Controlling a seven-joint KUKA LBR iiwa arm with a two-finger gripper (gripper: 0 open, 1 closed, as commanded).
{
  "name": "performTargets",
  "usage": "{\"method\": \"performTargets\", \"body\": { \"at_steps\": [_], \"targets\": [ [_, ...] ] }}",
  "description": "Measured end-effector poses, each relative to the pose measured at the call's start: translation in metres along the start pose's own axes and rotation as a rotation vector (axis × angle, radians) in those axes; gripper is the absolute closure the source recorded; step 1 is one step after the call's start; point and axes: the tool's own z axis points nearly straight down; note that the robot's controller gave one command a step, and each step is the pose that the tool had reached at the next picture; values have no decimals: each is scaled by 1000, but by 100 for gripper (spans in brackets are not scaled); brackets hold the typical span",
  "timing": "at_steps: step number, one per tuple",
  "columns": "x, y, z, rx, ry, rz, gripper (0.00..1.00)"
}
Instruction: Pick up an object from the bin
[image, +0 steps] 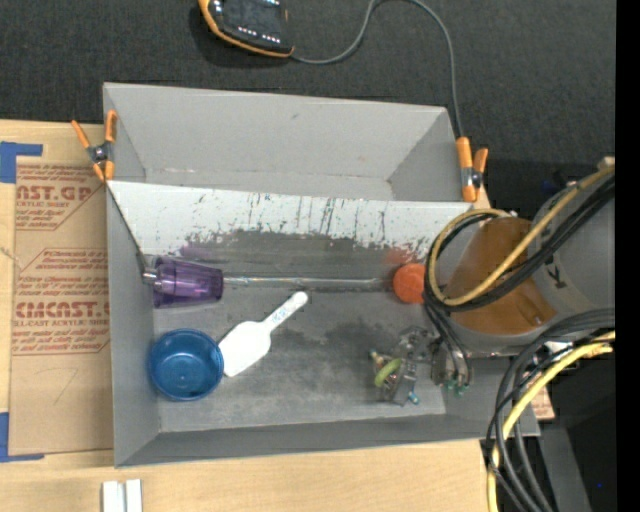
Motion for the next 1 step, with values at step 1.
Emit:
{"method": "performTargets", "body": {
  "at_steps": [1],
  "targets": [
    [2,0,-12,1,10,-1,100]
  ]
}}
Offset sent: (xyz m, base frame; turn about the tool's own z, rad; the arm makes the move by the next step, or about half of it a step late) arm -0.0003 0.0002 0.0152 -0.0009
